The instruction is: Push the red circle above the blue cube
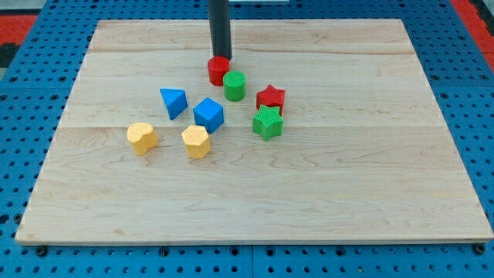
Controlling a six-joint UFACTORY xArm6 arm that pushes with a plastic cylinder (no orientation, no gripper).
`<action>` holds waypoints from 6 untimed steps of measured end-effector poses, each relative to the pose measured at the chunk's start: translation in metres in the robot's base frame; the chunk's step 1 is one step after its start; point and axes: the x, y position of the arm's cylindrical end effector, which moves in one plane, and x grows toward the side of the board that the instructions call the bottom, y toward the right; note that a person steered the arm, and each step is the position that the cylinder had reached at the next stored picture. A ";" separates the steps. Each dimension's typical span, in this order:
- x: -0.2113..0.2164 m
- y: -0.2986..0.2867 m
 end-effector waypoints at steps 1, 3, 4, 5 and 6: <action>0.003 0.026; 0.027 -0.009; 0.029 -0.023; 0.013 -0.040; 0.030 -0.047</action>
